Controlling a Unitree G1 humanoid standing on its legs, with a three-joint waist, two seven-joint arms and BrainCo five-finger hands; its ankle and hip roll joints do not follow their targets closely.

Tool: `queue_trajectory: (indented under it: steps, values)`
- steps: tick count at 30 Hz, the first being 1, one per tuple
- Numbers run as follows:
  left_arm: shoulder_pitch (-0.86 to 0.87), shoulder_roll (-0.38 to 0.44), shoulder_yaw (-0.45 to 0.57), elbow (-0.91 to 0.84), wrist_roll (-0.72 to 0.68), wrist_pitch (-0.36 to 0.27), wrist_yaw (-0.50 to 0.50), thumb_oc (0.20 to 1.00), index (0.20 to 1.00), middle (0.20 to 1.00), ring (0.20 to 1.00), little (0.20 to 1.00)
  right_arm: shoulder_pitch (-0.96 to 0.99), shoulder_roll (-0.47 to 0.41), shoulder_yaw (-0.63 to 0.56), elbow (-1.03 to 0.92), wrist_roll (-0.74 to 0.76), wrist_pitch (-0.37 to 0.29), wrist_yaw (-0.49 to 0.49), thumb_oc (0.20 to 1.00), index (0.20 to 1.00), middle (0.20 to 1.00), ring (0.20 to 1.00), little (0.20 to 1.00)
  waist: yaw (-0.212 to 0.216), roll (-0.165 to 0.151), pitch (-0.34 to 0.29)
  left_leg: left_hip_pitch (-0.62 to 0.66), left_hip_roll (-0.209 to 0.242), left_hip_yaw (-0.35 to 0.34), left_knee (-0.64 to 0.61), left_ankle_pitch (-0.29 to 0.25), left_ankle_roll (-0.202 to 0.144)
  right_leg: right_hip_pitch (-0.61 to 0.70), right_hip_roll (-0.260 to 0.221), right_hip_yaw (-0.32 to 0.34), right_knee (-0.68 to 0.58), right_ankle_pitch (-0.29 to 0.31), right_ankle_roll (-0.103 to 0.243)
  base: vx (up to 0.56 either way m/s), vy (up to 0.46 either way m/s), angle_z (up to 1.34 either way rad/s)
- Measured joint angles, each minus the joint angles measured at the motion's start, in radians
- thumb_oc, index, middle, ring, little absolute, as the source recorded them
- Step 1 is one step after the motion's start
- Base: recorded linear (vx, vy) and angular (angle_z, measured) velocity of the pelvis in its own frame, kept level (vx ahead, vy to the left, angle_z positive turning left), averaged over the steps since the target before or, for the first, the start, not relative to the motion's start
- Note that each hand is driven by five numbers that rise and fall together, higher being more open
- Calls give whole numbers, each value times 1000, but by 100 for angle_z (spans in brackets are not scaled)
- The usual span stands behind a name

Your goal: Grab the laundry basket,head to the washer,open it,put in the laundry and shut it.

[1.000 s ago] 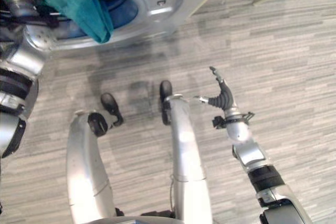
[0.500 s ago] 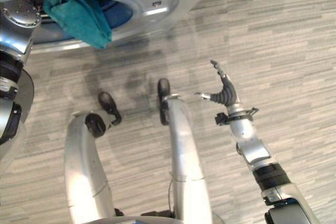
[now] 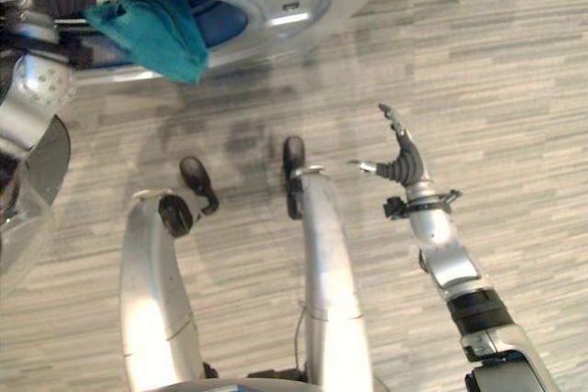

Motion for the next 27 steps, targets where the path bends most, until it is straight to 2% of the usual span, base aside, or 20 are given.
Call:
queue_trajectory:
  steps: [2,7,8,10,14,15,16,20,21,27]
  values:
    - [-1,48,-42,12,61,3,-8,1000,1000,1000,1000,1000,1,0,0,1,0,-6,5,1000,1000,1000,1000,1000,4,0,0,-1,-1,-2,4,2,-3,0,0,-1,4,0,-1,-10,10,2]
    - [-88,48,-207,78,254,12,-27,1000,1000,1000,1000,1000,-9,-1,10,1,0,-7,22,1000,1000,1000,1000,1000,14,0,0,0,0,-2,23,-3,6,0,-2,2,25,-2,-3,0,0,0]
    - [-110,36,-249,114,315,28,-42,1000,1000,1000,1000,1000,-10,-10,18,-4,-1,-8,23,1000,1000,1000,1000,1000,15,0,0,0,0,-3,29,-4,7,0,-2,2,32,-4,-5,0,0,0]
    - [-118,25,-264,134,354,38,-61,1000,1000,1000,1000,1000,-9,-16,21,-4,0,-8,23,1000,1000,1000,1000,1000,9,0,0,-1,1,-4,31,-3,8,0,-2,2,32,-7,-9,0,0,0]
    - [-165,-71,-330,241,409,55,-95,1000,1000,1000,1000,1000,-21,-31,23,-4,1,-8,29,1000,1000,1000,1000,1000,9,-1,0,-2,0,-4,40,-2,10,0,-2,4,36,-7,-1,0,0,0]
    - [-165,-71,-330,241,409,55,-95,592,592,592,592,592,-21,-31,23,-4,1,-8,29,1000,1000,1000,1000,1000,9,-1,0,-2,0,-4,40,-2,10,0,-2,4,36,-7,-1,0,0,0]
    - [-201,-117,-340,278,441,66,-107,200,200,200,200,200,-25,-40,24,-5,1,-9,32,1000,1000,1000,1000,1000,7,-1,0,-4,0,-5,55,-7,14,1,-3,6,48,-5,2,0,0,0]
    - [-203,-173,-315,331,435,83,-107,200,200,200,200,200,-46,-41,25,-7,2,-10,33,1000,1000,1000,1000,1000,-9,-1,-1,-6,2,-5,66,-11,18,1,-1,8,50,-5,4,-1,0,-3]
    - [-190,-203,-273,331,415,91,-92,200,200,200,200,200,-41,-41,25,-9,2,-12,31,1000,1000,1000,1000,1000,-16,-1,-1,-8,2,-5,68,-11,19,1,-1,8,50,-4,5,-2,-3,-3]
    - [-176,-215,-204,310,291,85,-57,200,200,200,200,200,-24,-40,27,-8,0,-16,19,1000,1000,1000,1000,1000,-25,-2,-1,-7,1,-4,67,-12,19,1,0,9,49,-3,7,0,0,0]
